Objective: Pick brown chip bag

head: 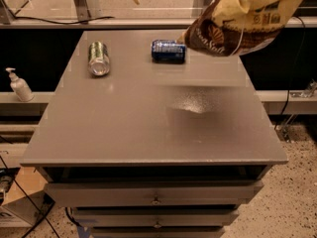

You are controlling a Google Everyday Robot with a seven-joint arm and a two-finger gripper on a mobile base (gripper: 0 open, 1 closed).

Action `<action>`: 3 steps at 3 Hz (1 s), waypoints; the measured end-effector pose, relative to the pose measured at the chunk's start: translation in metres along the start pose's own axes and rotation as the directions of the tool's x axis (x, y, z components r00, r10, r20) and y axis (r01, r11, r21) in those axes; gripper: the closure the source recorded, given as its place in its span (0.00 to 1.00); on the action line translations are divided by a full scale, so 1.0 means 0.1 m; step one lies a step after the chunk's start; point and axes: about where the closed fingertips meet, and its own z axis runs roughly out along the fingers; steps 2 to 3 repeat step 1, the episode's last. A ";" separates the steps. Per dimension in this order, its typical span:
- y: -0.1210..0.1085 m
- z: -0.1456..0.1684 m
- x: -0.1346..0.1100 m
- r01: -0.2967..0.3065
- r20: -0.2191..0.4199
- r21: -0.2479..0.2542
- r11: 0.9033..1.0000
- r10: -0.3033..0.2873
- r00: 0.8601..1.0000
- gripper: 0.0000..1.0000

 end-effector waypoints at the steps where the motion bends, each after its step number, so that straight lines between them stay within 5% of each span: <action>1: -0.06 -0.08 -0.04 0.003 0.009 0.022 1.000 -0.003 1.000 1.00; 3: -0.06 -0.08 -0.04 0.003 0.009 0.022 1.000 -0.003 1.000 1.00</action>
Offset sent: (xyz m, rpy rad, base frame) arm 0.0000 0.0000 0.0000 0.0000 0.0000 0.0000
